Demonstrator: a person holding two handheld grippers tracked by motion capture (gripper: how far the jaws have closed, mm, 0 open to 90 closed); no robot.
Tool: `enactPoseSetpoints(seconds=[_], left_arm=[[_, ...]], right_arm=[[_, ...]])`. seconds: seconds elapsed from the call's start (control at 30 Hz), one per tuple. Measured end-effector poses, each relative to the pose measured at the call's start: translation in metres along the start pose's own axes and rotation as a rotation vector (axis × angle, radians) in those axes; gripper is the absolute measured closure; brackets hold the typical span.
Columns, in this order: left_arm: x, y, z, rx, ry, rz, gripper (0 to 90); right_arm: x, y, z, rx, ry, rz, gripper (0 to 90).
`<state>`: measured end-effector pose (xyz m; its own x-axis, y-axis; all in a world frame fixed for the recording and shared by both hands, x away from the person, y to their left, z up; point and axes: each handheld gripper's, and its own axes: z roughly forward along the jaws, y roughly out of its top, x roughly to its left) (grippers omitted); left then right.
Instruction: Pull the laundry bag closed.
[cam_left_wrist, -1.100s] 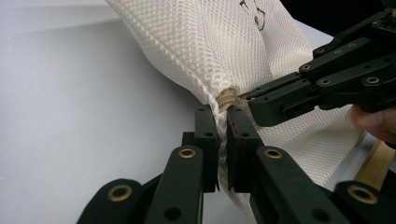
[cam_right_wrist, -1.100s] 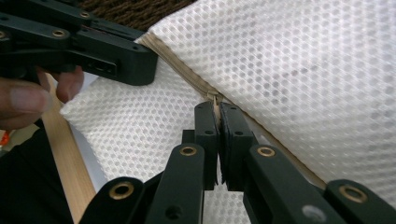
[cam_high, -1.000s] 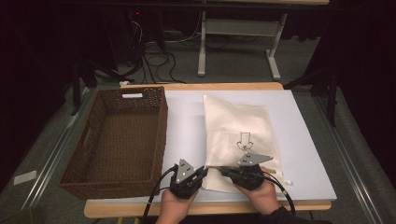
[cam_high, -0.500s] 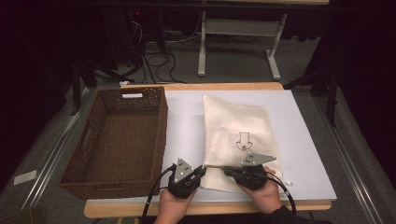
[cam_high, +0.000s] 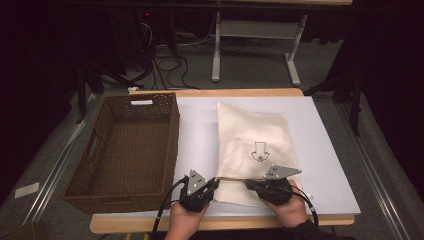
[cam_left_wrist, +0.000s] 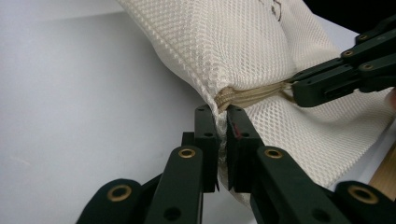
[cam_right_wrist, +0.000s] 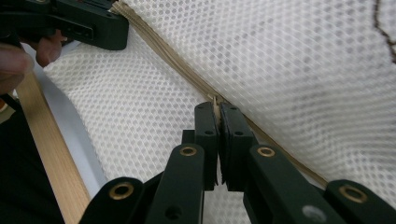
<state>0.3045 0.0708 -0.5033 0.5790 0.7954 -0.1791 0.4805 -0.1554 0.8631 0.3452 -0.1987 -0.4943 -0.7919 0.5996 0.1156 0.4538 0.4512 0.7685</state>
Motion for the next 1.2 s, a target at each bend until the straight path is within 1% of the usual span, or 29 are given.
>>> enactPoseSetpoints(seconds=[0.13, 0.2, 0.3, 0.47, 0.63, 0.73, 0.87, 0.93, 1.2], left_arm=[[0.0, -0.001, 0.001, 0.015, 0.011, 0.003, 84.9], [0.001, -0.001, 0.002, 0.021, 0.013, 0.006, 84.9], [0.0, -0.002, 0.003, 0.026, 0.023, 0.02, 84.9], [0.001, -0.002, 0.003, 0.035, 0.027, 0.022, 84.8], [0.001, -0.002, 0.004, 0.039, 0.029, 0.02, 84.7], [0.001, -0.002, 0.004, 0.045, 0.035, 0.029, 84.7], [0.001, -0.003, 0.004, 0.048, 0.04, 0.033, 84.6], [0.001, -0.003, 0.005, 0.051, 0.041, 0.034, 84.6], [0.001, -0.003, 0.005, 0.057, 0.043, 0.039, 84.7]], right_arm=[[-0.001, -0.003, -0.005, 0.022, -0.018, -0.009, 88.0], [-0.002, -0.004, -0.006, 0.023, -0.025, -0.011, 88.0], [-0.004, -0.005, -0.01, 0.029, -0.03, -0.018, 88.0], [-0.009, -0.009, -0.018, 0.031, -0.04, -0.006, 87.9], [-0.018, -0.015, -0.031, 0.025, -0.055, 0.025, 87.9], [-0.023, -0.019, -0.038, 0.025, -0.065, 0.037, 87.9], [-0.031, -0.024, -0.049, 0.017, -0.08, 0.064, 87.9], [-0.034, -0.026, -0.054, 0.017, -0.088, 0.067, 87.9], [-0.046, -0.038, -0.071, 0.019, -0.116, 0.104, 87.9]])
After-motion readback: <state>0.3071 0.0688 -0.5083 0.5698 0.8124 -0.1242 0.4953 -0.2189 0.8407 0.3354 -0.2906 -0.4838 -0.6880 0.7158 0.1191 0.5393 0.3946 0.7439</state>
